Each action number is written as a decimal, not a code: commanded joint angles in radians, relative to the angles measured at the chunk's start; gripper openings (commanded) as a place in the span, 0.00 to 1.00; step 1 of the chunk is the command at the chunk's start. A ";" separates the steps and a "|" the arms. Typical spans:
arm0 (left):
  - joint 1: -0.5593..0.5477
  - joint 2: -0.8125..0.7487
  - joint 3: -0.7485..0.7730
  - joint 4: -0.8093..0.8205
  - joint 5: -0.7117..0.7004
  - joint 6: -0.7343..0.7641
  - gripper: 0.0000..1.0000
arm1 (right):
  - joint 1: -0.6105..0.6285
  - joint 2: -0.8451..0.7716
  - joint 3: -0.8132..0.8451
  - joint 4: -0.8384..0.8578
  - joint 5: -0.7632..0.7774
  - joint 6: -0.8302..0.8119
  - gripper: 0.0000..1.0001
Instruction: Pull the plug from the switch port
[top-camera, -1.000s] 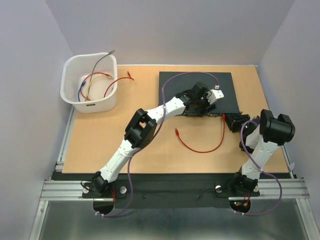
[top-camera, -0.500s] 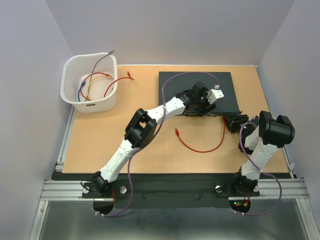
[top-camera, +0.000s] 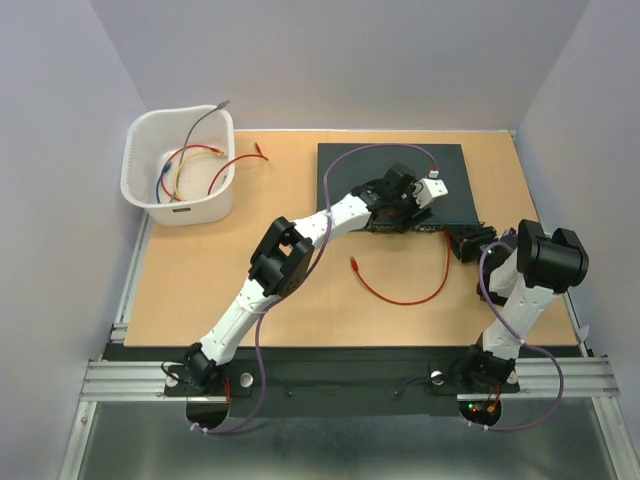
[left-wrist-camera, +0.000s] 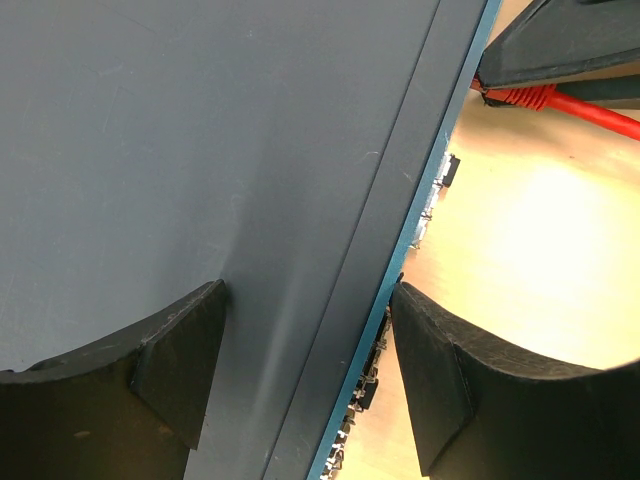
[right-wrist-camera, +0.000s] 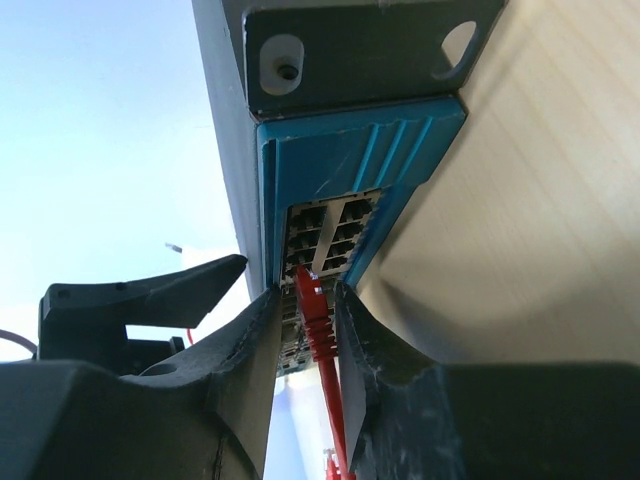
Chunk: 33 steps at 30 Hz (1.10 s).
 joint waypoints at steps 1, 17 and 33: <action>0.025 0.016 0.026 -0.021 -0.038 0.007 0.76 | 0.005 0.000 0.036 0.242 0.021 -0.019 0.34; 0.025 0.015 0.024 -0.025 -0.033 0.007 0.76 | 0.005 0.008 0.034 0.230 0.049 -0.028 0.03; -0.030 0.054 0.032 0.117 -0.133 0.090 0.98 | 0.005 -0.055 -0.089 0.194 -0.020 -0.080 0.00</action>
